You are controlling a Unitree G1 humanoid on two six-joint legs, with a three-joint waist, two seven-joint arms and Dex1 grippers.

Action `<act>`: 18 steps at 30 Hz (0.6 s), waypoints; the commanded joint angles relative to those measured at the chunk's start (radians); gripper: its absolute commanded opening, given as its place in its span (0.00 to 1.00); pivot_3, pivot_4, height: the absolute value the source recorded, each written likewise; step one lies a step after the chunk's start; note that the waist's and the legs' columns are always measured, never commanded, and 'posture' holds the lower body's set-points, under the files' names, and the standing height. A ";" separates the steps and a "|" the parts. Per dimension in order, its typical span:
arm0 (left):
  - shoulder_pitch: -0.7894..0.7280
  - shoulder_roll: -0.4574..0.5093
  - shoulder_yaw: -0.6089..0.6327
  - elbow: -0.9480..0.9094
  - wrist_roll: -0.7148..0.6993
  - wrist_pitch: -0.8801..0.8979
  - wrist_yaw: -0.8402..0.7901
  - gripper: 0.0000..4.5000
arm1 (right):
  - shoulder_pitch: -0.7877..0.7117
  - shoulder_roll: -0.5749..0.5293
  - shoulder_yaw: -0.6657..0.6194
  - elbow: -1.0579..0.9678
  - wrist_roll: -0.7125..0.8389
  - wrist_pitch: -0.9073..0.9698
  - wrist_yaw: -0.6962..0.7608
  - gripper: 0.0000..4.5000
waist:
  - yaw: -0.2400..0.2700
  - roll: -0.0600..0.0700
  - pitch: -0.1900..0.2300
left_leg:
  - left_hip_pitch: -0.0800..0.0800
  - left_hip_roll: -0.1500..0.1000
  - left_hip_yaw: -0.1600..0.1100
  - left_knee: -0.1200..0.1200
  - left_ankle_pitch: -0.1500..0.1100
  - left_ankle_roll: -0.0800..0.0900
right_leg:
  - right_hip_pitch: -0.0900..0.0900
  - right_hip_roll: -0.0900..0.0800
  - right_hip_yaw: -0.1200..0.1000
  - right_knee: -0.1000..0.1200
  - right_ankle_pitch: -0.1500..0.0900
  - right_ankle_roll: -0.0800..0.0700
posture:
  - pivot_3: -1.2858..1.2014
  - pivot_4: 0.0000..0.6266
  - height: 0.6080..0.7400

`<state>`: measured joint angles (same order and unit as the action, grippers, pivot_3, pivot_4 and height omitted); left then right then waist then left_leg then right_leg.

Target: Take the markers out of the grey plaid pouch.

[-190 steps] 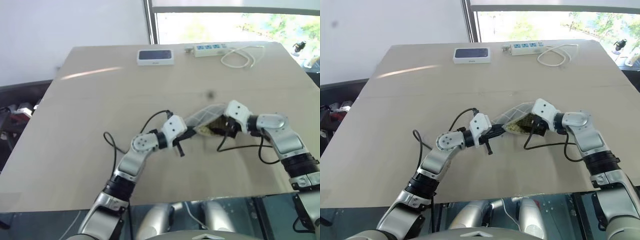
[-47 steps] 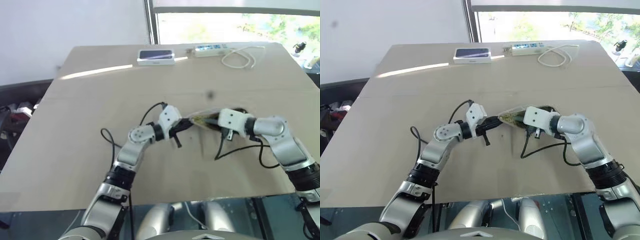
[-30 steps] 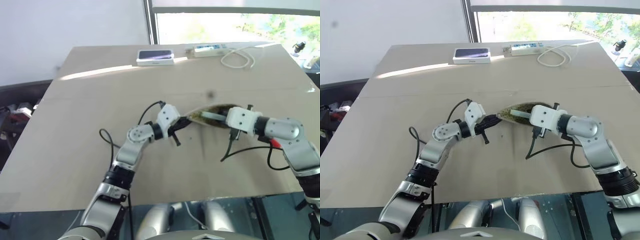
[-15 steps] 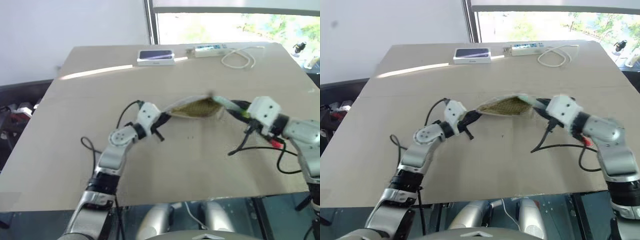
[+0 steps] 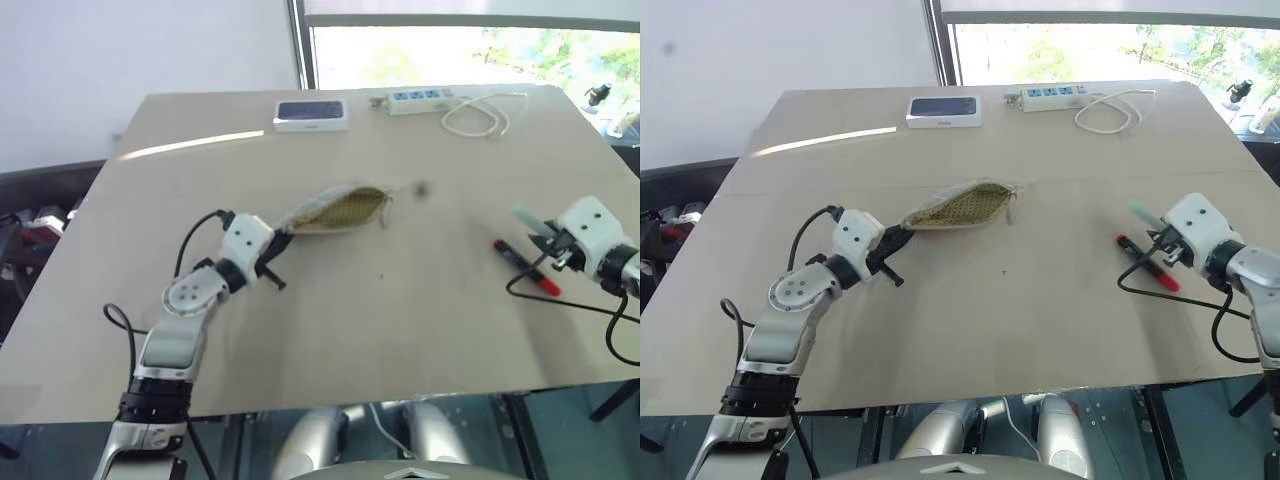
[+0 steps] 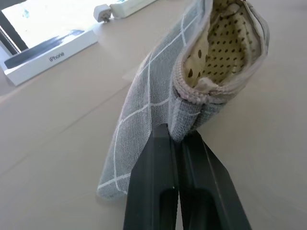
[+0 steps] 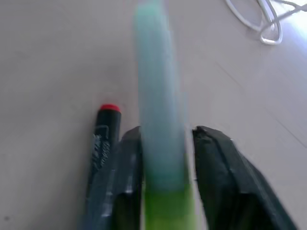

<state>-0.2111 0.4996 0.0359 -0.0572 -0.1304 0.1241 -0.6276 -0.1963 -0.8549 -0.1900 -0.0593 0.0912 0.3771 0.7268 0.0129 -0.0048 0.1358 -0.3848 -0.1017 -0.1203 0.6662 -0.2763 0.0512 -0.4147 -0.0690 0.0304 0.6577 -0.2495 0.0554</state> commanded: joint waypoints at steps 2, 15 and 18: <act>0.072 0.055 0.024 -0.075 0.011 -0.013 -0.013 0.00 | -0.023 -0.017 -0.030 0.003 -0.016 -0.052 -0.028 0.83 | -0.001 0.000 0.000 | 0.000 0.000 0.000 0.000 0.000 0.000 | 0.000 0.000 0.000 0.000 0.000 0.000 | 0.52 0.24 1.00; 0.164 0.107 0.102 -0.053 0.119 -0.017 0.139 0.32 | 0.197 0.085 -0.193 -0.311 0.302 0.089 0.067 1.00 | 0.004 0.002 0.001 | 0.000 0.000 0.000 -0.003 0.000 0.000 | 0.001 0.000 0.000 -0.002 0.000 0.000 | 0.52 0.24 1.00; 0.184 0.132 0.123 -0.041 0.136 -0.048 0.146 0.62 | 0.312 0.094 -0.229 -0.369 0.377 0.120 0.111 1.00 | 0.005 0.002 0.001 | 0.000 0.000 0.000 -0.002 0.000 0.001 | 0.001 -0.001 0.000 -0.002 0.000 0.000 | 0.52 0.24 1.00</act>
<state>-0.0338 0.6056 0.1198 -0.0904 -0.0087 0.1088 -0.4937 0.0837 -0.7591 -0.3593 -0.3694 0.4098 0.4824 0.8085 0.0175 -0.0030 0.1373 -0.3841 -0.1016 -0.1204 0.6637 -0.2767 0.0517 -0.4134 -0.0698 0.0303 0.6558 -0.2495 0.0555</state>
